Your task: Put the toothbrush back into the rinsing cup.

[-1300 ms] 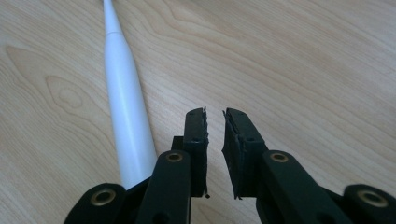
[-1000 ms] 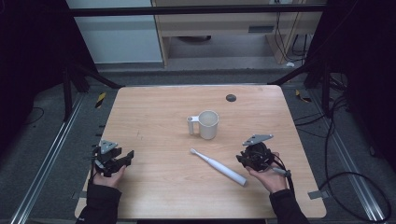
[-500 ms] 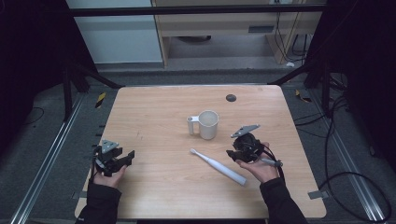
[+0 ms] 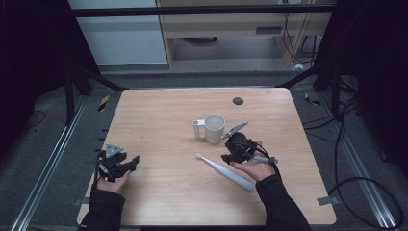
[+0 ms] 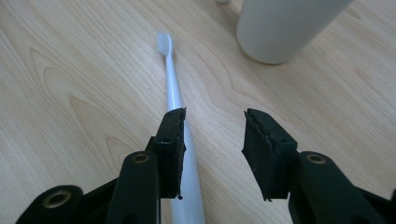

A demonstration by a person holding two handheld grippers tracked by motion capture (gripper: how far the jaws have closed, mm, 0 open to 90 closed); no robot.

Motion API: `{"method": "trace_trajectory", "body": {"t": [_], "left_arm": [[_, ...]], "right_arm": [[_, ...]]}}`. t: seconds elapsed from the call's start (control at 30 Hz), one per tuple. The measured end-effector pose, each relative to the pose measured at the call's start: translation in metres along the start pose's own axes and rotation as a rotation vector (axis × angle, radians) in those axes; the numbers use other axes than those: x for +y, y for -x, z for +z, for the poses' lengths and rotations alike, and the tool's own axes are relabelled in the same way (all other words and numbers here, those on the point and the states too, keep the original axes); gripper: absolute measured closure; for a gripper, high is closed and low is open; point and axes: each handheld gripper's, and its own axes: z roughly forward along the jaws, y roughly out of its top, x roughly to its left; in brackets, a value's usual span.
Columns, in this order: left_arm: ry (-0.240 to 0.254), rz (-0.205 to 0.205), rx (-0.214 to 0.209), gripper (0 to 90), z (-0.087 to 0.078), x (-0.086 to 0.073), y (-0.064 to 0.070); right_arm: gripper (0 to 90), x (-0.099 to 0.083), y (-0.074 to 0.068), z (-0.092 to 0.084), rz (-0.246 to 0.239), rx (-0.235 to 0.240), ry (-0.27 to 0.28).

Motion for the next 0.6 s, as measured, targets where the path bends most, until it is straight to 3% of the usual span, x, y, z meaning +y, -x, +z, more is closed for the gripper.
{"method": "trace_trajectory", "body": {"t": [0.6], "left_arm": [[-0.003, 0.002, 0.000, 44.4, 0.000, 0.000, 0.000]], "right_arm": [[57.7, 0.008, -0.010, 0.030, -0.030, 0.058, -0.112]]}}
